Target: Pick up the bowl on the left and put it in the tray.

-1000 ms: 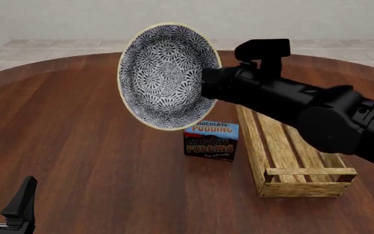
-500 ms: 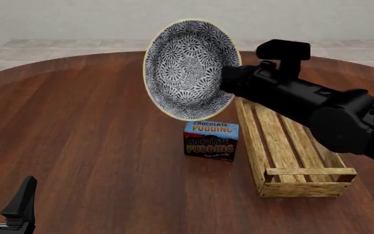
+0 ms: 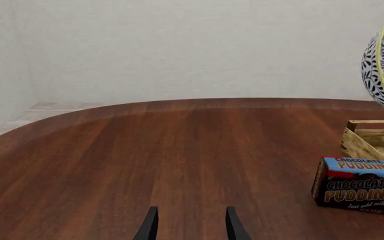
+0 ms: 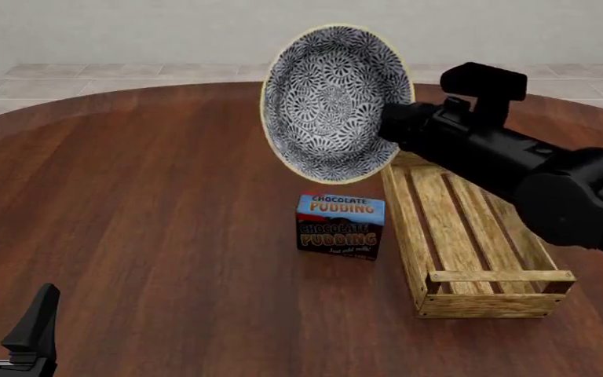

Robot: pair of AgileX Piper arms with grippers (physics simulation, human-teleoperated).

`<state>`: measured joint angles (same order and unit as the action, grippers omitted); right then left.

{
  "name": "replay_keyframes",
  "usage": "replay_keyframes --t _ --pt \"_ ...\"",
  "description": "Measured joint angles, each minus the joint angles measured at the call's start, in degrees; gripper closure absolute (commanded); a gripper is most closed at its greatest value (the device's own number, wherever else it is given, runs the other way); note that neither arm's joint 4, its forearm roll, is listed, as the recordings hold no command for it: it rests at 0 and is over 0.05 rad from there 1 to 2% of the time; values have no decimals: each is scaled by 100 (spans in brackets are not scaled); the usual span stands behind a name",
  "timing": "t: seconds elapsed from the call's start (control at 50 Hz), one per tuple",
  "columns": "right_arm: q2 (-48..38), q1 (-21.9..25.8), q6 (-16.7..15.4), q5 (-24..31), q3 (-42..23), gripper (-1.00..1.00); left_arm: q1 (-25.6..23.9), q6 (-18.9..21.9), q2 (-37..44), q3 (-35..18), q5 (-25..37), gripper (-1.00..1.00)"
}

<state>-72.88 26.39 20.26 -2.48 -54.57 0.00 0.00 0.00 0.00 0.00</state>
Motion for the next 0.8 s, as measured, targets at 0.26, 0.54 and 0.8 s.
replay_keyframes --t 0.26,0.54,0.8 --pt "32 -211 122 -151 189 100 0 0 0 0 0 -100" --pt "38 -429 214 -341 394 100 0 0 0 0 0 -100" --pt "48 -624 301 -423 517 100 0 0 0 0 0 -100"
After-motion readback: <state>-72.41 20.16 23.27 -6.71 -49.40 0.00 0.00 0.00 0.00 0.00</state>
